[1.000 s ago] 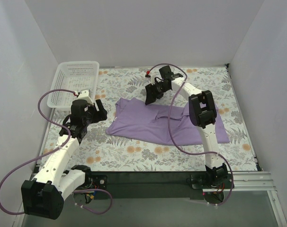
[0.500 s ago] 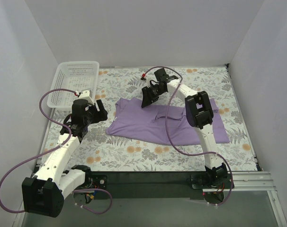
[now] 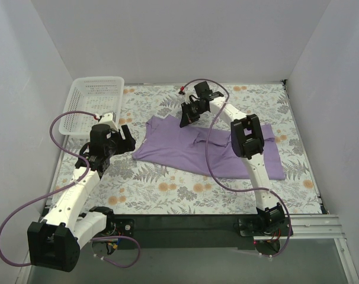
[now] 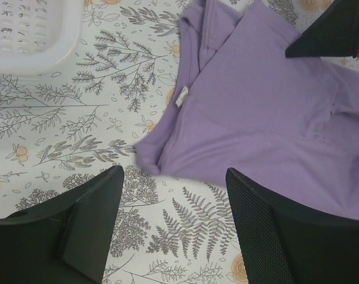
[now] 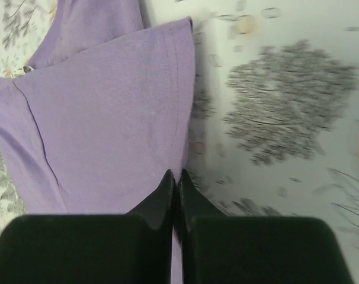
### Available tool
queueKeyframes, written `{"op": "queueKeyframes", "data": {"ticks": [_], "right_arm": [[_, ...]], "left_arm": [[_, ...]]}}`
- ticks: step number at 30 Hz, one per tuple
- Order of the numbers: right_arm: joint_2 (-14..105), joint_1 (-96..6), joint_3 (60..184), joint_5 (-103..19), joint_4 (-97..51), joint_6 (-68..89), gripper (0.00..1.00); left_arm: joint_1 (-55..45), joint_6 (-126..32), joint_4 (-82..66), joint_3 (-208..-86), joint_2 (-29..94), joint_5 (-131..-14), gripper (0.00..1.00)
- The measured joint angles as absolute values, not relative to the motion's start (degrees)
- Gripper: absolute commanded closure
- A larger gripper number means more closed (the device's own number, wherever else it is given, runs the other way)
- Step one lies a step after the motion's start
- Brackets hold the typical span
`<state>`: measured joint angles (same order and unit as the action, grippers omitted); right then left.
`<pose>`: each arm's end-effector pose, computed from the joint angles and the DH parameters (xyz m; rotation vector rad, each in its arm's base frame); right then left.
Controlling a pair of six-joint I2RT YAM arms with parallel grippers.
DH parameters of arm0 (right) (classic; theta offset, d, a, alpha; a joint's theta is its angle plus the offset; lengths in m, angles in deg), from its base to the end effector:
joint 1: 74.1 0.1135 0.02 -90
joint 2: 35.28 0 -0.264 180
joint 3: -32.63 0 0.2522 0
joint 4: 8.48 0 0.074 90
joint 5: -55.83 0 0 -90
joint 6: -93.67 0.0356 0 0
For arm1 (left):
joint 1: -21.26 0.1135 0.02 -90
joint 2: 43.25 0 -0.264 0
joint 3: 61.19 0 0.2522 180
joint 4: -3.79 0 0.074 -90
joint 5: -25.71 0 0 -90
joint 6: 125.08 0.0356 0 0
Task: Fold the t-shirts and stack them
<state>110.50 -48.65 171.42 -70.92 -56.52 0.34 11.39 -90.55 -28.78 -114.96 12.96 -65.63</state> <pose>0.4851 0.2545 0.1473 -0.8749 2.3571 0.9663 0.2116 -0.0377 0.2593 -0.8638 2.0904 -0.6577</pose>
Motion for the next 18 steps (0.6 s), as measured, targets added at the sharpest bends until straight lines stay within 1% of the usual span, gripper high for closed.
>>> {"op": "queueKeyframes", "data": {"ticks": [4, 5, 7, 8, 10, 13, 14, 16, 17, 18], "right_arm": [[110.6, -52.1, 172.4, -68.0, -53.5, 5.9, 0.99], [110.6, -53.4, 172.8, -67.1, -52.6, 7.5, 0.94], [110.7, -56.0, 173.7, -65.4, -50.7, 10.4, 0.79], [110.7, -57.3, 174.4, -64.4, -50.1, 11.5, 0.63], [110.7, -59.6, 175.5, -62.6, -48.4, 13.1, 0.52], [110.7, -62.6, 177.1, -60.4, -46.3, 13.9, 0.43], [110.7, -63.3, 177.3, -60.0, -45.9, 13.8, 0.34], [110.6, -64.7, 177.3, -59.1, -45.1, 12.8, 0.25], [110.2, -65.3, 176.8, -59.0, -44.8, 12.0, 0.14], [109.4, -66.0, 175.2, -58.9, -44.5, 10.6, 0.1]], "left_arm": [[11.4, -90.5, -28.8, -115.0, 13.3, -66.3, 0.31], [11.4, -90.5, -28.7, -115.0, 13.4, -66.5, 0.31], [11.4, -90.5, -28.7, -115.0, 13.7, -67.3, 0.31], [11.4, -90.6, -28.7, -115.0, 13.9, -67.9, 0.31], [11.4, -90.7, -28.1, -115.0, 14.5, -69.4, 0.31], [11.4, -91.8, -27.1, -115.0, 16.0, -72.7, 0.31], [11.4, -92.7, -26.6, -114.9, 16.7, -74.1, 0.32], [11.4, -94.7, -25.3, -114.8, 18.1, -76.7, 0.32], [11.4, -96.5, -24.2, -114.5, 18.9, -78.6, 0.32], [11.4, -98.5, -22.9, -114.1, 19.9, -80.3, 0.33]]}}
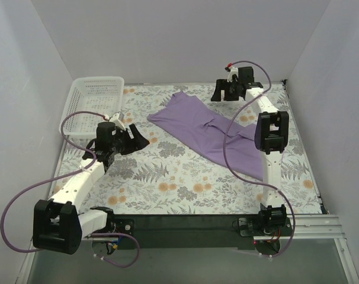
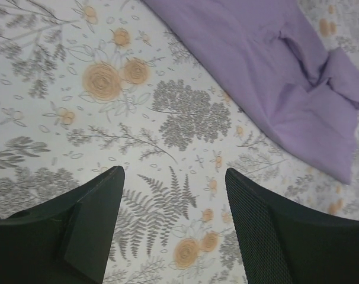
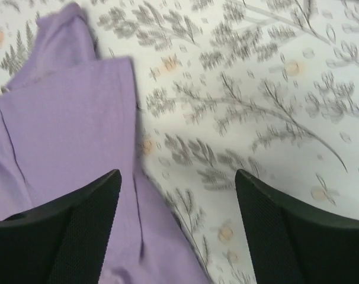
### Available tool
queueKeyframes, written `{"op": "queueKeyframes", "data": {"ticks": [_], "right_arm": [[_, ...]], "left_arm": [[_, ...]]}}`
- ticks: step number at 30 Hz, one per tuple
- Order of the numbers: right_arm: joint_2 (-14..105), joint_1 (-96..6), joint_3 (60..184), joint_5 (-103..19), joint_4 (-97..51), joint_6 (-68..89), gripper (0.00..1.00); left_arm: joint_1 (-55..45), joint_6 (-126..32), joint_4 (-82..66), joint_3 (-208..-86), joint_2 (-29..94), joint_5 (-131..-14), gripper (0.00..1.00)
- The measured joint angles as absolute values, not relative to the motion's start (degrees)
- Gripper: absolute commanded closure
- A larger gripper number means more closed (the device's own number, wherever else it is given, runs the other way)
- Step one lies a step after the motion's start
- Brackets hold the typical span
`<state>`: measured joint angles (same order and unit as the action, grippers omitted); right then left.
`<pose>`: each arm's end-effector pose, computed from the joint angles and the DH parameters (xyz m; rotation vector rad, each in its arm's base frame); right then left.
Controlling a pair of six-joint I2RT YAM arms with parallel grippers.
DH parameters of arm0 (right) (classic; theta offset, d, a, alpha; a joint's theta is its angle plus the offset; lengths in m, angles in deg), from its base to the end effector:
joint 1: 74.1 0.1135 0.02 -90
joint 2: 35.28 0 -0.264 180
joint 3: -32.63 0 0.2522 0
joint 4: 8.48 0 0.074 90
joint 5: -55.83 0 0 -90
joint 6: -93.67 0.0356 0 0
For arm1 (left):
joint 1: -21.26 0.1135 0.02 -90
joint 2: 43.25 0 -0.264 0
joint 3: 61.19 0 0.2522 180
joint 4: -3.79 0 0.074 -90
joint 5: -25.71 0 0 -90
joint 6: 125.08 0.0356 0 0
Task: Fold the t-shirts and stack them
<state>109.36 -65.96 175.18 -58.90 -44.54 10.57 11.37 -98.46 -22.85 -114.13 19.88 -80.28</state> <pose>0.5631 0.0956 0.1914 -0.2611 2.2216 0.6249 0.2303 -0.0501 0.2395 -0.9189 2.1940 -0.9760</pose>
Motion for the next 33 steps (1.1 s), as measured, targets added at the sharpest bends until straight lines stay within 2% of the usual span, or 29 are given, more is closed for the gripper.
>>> {"op": "queueKeyframes", "data": {"ticks": [2, 6, 8, 12, 15, 18, 20, 23, 25, 28, 33], "right_arm": [[106.2, -67.4, 170.5, -59.6, -45.2, 6.7, 0.02], [92.8, -69.8, 154.6, -62.2, -47.6, -6.0, 0.02], [82.5, -70.8, 144.9, -63.5, -49.2, -13.4, 0.02], [61.1, -71.1, 127.2, -65.5, -51.5, -27.4, 0.02], [48.2, -70.8, 116.2, -66.0, -53.7, -37.0, 0.04], [40.4, -70.9, 105.8, -64.9, -57.5, -44.6, 0.15], [37.8, -70.6, 100.0, -62.6, -60.6, -47.7, 0.2], [35.7, -68.5, 93.2, -58.3, -62.4, -49.4, 0.21], [33.8, -65.3, 89.1, -55.1, -62.4, -49.8, 0.2], [31.4, -58.9, 84.3, -49.6, -60.6, -48.9, 0.2], [32.4, -53.5, 80.0, -39.8, -54.8, -46.1, 0.23]], "left_arm": [[10.9, -102.9, -20.3, -113.6, 22.4, -83.0, 0.33], [6.2, -112.7, -15.7, -114.5, 31.0, -83.6, 0.41], [3.0, -117.6, -14.8, -117.4, 38.2, -82.8, 0.5], [-1.2, -125.6, -15.7, -125.4, 51.4, -80.2, 0.49], [-3.4, -129.7, -15.9, -129.4, 57.6, -78.6, 0.49], [-4.5, -131.0, -16.7, -129.7, 58.6, -77.2, 0.49], [-4.7, -130.4, -16.9, -129.7, 58.0, -76.6, 0.48], [-4.7, -127.9, -16.9, -127.6, 53.0, -74.5, 0.46], [-4.7, -125.8, -17.2, -124.8, 46.3, -72.7, 0.41], [-4.7, -123.1, -17.0, -121.1, 34.2, -70.3, 0.41], [-4.3, -120.3, -17.1, -116.1, 18.3, -68.5, 0.4]]}}
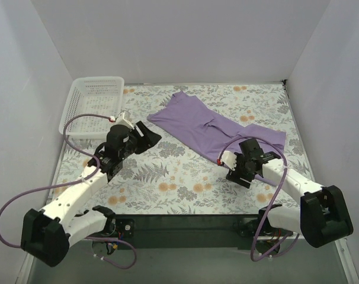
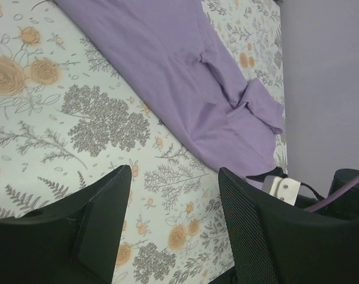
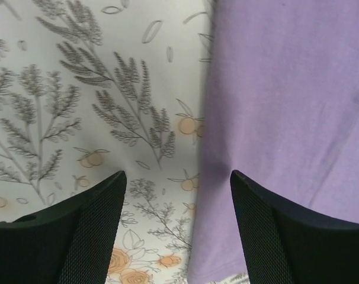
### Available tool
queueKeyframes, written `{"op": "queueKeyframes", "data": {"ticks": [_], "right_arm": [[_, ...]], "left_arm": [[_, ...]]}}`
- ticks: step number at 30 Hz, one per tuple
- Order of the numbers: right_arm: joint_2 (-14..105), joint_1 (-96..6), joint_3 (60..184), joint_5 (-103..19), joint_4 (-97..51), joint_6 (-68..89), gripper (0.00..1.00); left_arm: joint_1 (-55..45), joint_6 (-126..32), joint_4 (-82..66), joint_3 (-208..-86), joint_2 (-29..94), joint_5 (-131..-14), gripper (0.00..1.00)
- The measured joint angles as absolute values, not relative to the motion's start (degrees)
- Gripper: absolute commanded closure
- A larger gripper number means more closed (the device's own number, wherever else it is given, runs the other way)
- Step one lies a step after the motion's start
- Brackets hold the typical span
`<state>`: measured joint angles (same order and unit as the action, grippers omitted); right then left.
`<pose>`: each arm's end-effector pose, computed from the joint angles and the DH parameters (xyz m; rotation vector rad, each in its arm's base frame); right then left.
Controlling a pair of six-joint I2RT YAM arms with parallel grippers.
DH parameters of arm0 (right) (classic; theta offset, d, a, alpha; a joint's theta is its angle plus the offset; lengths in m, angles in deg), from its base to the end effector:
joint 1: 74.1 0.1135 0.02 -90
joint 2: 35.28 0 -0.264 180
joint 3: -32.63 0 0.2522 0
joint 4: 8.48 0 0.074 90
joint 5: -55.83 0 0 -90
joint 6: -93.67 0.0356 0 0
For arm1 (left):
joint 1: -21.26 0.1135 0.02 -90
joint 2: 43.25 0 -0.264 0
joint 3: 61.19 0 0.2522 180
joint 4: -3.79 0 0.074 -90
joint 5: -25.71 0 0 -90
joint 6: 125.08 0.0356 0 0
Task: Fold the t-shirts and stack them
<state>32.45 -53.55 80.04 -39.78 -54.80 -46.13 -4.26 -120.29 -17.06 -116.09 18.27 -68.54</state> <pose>0.1859 0.0734 0.1698 -1.5911 2.2098 -0.0130 0.2171 -0.1065 0.2660 -1.1013 2.0238 -1.1993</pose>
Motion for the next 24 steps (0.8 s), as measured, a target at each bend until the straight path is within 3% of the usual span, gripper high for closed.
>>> {"op": "queueKeyframes", "data": {"ticks": [6, 9, 10, 15, 16, 19, 24], "right_arm": [[33.1, -50.8, 79.3, -31.3, -48.9, -43.8, 0.25], [34.0, -50.3, 79.2, -29.4, -47.1, -43.2, 0.35], [34.5, -50.2, 79.2, -29.0, -46.6, -43.0, 0.47], [36.9, -50.0, 79.2, -28.0, -44.6, -42.8, 0.74], [37.0, -50.0, 79.2, -28.0, -44.5, -42.9, 0.86], [37.3, -50.0, 78.9, -28.3, -44.4, -43.2, 0.95], [35.8, -49.2, 78.9, -31.5, -47.0, -44.3, 0.97]], "left_arm": [[-3.9, -119.6, -21.2, -110.3, 8.1, -67.6, 0.4], [-3.9, -119.7, -22.6, -109.2, 5.5, -67.7, 0.4], [-3.9, -119.8, -22.9, -109.0, 5.0, -67.7, 0.4], [-3.9, -119.9, -23.5, -108.1, 3.7, -67.8, 0.4], [-3.9, -120.0, -23.6, -108.0, 3.6, -67.9, 0.4], [-3.9, -120.1, -23.7, -107.4, 3.1, -68.0, 0.39], [-3.9, -120.6, -23.6, -106.8, 2.5, -68.6, 0.39]]}}
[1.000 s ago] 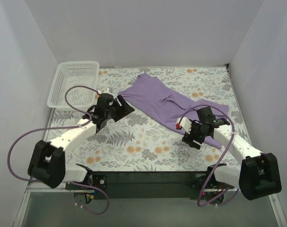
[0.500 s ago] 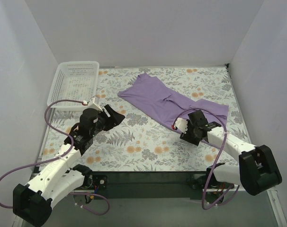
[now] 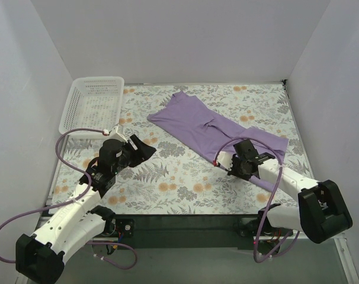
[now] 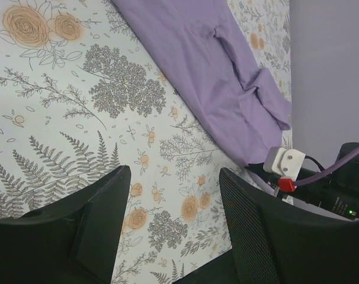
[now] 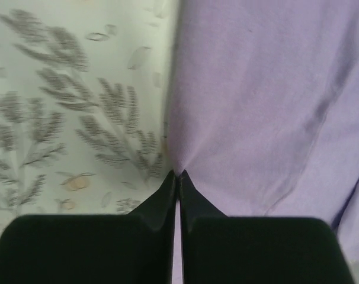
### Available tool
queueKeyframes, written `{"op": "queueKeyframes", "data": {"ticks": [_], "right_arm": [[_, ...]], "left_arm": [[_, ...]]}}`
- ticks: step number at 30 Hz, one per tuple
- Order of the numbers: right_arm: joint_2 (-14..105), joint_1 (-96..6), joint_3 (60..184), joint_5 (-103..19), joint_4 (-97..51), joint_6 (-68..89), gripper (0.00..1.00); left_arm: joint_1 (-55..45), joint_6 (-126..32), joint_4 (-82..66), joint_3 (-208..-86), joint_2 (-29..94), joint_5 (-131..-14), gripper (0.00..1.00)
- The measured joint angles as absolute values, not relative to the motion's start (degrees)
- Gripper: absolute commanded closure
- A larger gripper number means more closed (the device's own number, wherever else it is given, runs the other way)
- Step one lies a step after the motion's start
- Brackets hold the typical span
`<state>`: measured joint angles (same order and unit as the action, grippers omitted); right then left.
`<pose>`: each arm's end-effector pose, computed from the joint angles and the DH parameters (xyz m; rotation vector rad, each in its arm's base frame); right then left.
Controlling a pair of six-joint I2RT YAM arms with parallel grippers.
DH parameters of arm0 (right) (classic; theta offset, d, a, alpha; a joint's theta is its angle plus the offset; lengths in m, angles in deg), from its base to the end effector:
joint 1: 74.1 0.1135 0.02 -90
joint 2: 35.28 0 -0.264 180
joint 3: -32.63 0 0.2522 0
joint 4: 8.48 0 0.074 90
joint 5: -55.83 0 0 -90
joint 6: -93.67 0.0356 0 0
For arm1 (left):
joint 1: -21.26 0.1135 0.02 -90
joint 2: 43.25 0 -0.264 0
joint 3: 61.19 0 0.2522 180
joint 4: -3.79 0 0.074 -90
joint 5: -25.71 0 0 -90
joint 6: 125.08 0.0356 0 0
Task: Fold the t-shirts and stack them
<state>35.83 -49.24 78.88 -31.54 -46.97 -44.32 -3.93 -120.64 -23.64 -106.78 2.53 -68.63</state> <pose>0.1935 0.0879 0.1593 -1.5847 2.1722 -0.1881 0.1664 -0.0812 0.2511 -1.1141 2.0206 -1.1988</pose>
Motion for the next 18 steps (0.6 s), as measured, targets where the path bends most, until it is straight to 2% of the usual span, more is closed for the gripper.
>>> {"op": "queueKeyframes", "data": {"ticks": [5, 9, 11, 12, 15, 16, 18], "right_arm": [[34.4, -44.1, 80.1, -40.3, -54.9, -44.1, 0.96], [36.3, -40.1, 82.3, -45.9, -59.5, -43.3, 0.9], [38.7, -38.6, 84.5, -48.3, -61.8, -42.7, 0.77], [40.0, -38.0, 86.1, -49.0, -62.9, -42.3, 0.63], [42.4, -36.8, 90.5, -50.0, -65.1, -41.6, 0.46], [42.5, -36.5, 92.1, -50.0, -65.7, -41.6, 0.38], [41.8, -36.6, 95.1, -49.8, -66.7, -41.9, 0.28]], "left_arm": [[-3.9, -121.5, -22.7, -106.1, 3.4, -70.3, 0.39], [-3.9, -122.3, -20.4, -105.3, 6.3, -72.1, 0.39], [-3.9, -122.6, -19.4, -105.3, 8.6, -72.9, 0.39], [-3.9, -122.6, -18.6, -105.3, 9.8, -73.3, 0.39], [-3.9, -122.7, -17.4, -105.4, 13.0, -74.2, 0.37], [-3.9, -122.5, -17.2, -105.5, 14.2, -74.2, 0.35], [-3.9, -122.2, -16.7, -106.0, 16.5, -74.4, 0.34]]}}
